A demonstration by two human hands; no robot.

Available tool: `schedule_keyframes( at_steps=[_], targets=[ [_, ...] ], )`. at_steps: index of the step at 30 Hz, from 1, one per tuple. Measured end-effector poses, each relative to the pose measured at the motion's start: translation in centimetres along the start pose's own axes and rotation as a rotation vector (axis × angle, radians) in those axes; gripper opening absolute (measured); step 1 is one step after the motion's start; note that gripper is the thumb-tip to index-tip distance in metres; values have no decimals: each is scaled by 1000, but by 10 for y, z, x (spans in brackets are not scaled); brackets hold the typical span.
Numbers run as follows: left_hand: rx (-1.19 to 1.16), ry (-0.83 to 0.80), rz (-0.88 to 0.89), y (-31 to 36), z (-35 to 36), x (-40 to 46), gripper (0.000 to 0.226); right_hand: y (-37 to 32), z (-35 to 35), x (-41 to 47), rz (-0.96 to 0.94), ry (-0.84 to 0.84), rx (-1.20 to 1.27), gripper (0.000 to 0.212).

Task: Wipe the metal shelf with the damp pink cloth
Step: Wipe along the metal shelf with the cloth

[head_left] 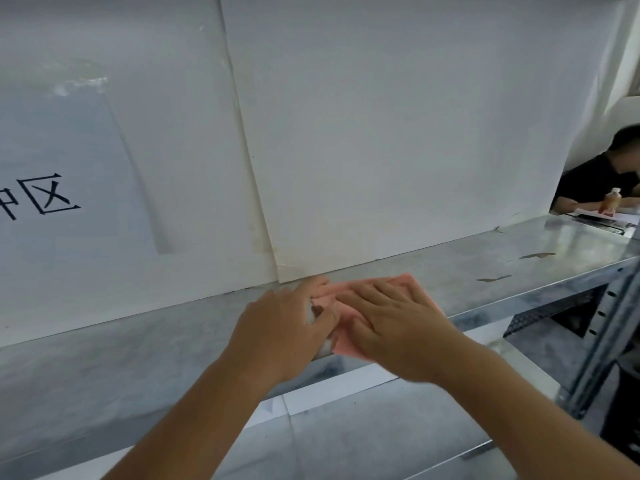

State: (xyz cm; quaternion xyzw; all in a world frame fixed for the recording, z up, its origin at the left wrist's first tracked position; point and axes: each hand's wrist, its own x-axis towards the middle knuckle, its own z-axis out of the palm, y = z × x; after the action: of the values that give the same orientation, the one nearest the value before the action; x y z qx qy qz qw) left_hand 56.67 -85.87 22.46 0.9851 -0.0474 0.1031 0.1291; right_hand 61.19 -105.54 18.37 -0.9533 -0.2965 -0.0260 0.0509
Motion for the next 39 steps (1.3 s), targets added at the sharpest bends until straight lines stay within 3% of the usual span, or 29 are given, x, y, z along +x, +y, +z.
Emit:
schedule_keyframes(
  at_steps=[4, 7, 8, 11, 12, 15, 17, 21, 25, 31, 35, 39],
  targets=[
    [22, 16, 9, 8, 5, 3, 61, 26, -10, 46, 80, -58, 43, 91],
    [15, 37, 29, 8, 8, 5, 57, 29, -10, 32, 32, -41, -12, 91],
    [7, 39, 32, 8, 8, 5, 55, 27, -6, 19, 0, 22, -24, 85],
    [-2, 28, 26, 11, 10, 6, 57, 25, 10, -13, -81, 456, 23, 49],
    [-5, 27, 29, 12, 10, 7, 58, 28, 9, -14, -69, 447, 47, 48],
    [-59, 46, 34, 11, 13, 8, 62, 32, -8, 11, 44, 26, 62, 82],
    [-133, 65, -3, 5, 13, 8, 63, 33, -14, 33, 91, -59, 58, 92],
    [-199, 90, -79, -11, 10, 4, 64, 22, -11, 33, 85, -41, 104, 65],
    [-190, 125, -111, -27, 8, -2, 60, -12, -14, 28, 55, -43, 107, 64],
    [-201, 193, -178, -61, -5, -15, 48, -98, -8, 48, -144, -50, 72, 60],
    [-190, 187, -199, -81, -10, -23, 44, -57, -6, 45, -118, 12, -51, 80],
    [-189, 190, -189, -87, -11, -27, 44, 18, -15, 30, 122, 15, -26, 64]
  ],
)
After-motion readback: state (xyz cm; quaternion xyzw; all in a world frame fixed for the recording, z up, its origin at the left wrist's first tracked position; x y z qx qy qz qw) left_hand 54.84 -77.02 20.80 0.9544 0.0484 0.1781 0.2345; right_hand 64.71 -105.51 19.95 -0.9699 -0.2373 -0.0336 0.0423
